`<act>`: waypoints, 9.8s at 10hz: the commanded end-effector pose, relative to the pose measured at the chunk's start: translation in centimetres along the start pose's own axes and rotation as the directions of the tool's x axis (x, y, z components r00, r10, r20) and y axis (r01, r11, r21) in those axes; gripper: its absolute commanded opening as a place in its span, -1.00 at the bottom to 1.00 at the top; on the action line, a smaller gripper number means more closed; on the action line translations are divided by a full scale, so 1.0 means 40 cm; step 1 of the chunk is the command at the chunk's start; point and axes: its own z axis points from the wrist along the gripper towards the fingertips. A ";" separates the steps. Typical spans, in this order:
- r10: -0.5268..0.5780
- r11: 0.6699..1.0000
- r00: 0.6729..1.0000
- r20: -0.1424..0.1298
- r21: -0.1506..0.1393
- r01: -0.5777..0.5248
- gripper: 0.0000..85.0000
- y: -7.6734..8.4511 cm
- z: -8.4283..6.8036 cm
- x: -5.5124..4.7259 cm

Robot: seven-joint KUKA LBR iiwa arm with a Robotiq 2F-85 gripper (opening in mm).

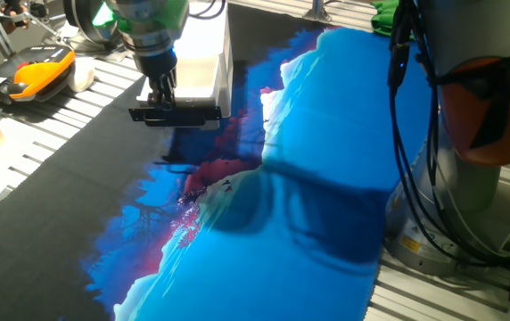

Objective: Grasp the handle and close the drawer

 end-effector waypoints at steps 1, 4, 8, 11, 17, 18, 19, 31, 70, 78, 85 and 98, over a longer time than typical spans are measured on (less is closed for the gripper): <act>0.000 1.000 1.000 0.000 0.000 0.000 -0.60 -0.001 0.002 0.000; 0.000 1.000 1.000 0.002 -0.001 0.000 -0.60 -0.002 0.007 -0.001; 0.001 1.000 1.000 0.009 -0.001 -0.001 -0.60 -0.003 0.021 -0.002; 0.001 1.000 1.000 0.014 -0.005 -0.001 -0.60 -0.002 0.026 -0.003; 0.004 1.000 1.000 0.015 0.003 -0.004 -0.60 -0.001 0.026 -0.004; 0.006 1.000 1.000 0.016 0.005 -0.006 -0.60 -0.001 0.027 -0.004; 0.009 1.000 1.000 0.015 0.008 -0.009 -0.60 -0.001 0.029 -0.004; 0.051 0.999 0.998 0.035 0.010 -0.052 -0.60 0.006 0.035 -0.002; -0.029 0.999 0.998 0.058 0.032 0.027 -0.60 0.020 0.056 -0.017; -0.080 0.997 0.997 0.025 0.016 0.079 -1.00 0.011 0.053 -0.021; -0.047 0.999 0.998 0.034 0.021 0.046 -1.00 0.008 0.051 -0.021; -0.058 0.998 0.997 0.047 0.018 0.058 -1.00 -0.036 0.041 -0.011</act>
